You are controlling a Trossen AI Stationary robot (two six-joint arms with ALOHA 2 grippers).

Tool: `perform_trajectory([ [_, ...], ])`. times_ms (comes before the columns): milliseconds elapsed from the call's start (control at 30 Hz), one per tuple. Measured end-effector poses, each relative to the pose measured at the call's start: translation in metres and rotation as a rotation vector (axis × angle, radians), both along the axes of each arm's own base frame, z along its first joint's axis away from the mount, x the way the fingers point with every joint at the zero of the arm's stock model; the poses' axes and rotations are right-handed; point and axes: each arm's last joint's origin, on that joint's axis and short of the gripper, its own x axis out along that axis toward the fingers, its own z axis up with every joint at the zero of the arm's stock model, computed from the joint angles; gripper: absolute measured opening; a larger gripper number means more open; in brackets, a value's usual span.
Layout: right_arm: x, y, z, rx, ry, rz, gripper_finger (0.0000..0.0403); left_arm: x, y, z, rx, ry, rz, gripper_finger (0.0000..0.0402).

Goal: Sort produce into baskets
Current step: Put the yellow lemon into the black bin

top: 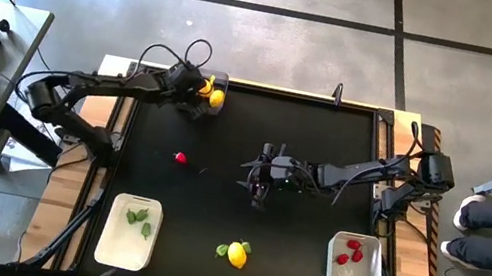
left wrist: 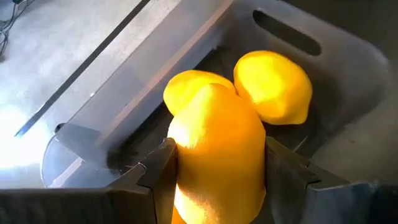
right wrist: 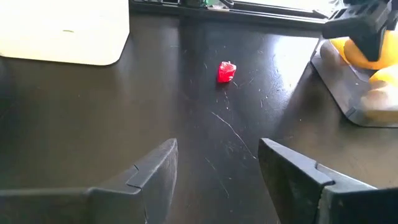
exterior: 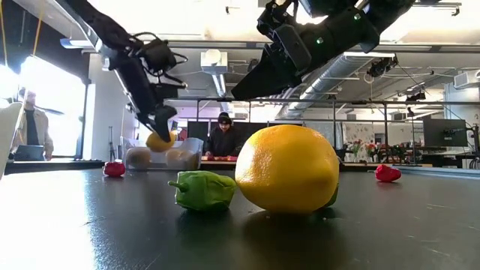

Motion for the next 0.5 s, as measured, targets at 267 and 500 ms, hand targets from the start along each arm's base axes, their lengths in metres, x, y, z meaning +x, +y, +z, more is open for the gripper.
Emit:
perform_trajectory([
  [267, 0.0, 0.0, 0.0, 0.002, 0.0, -0.002, 0.0216, 0.005, 0.006, -0.012, -0.003, 0.033, -0.019, 0.0209],
  [500, 0.0, 0.0, -0.001, 0.002, 0.007, -0.002, 0.0216, 0.006, 0.007, -0.012, 0.007, 0.021, -0.02, 0.0241],
])
